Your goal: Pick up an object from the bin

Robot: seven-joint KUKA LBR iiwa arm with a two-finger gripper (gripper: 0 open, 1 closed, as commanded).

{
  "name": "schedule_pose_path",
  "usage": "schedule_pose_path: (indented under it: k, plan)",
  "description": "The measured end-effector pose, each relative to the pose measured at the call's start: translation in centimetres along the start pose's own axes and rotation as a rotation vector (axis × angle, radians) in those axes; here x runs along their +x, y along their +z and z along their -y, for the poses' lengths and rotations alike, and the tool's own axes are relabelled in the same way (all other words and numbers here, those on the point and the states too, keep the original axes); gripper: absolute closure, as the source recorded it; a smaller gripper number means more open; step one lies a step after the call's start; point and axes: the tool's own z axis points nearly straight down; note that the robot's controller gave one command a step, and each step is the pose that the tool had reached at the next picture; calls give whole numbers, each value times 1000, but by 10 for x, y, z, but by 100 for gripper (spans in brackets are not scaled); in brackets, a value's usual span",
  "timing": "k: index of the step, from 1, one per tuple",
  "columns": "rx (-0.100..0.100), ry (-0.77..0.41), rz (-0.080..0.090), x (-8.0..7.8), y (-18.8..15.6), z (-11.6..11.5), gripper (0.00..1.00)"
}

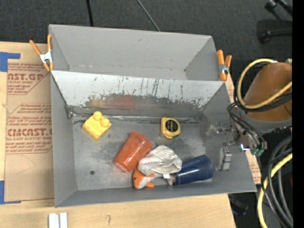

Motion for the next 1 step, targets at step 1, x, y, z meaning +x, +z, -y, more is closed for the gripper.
schedule_pose_path:
  k: [1]
  plan:
    - [2,-2,8,-2,-4,-1,0]
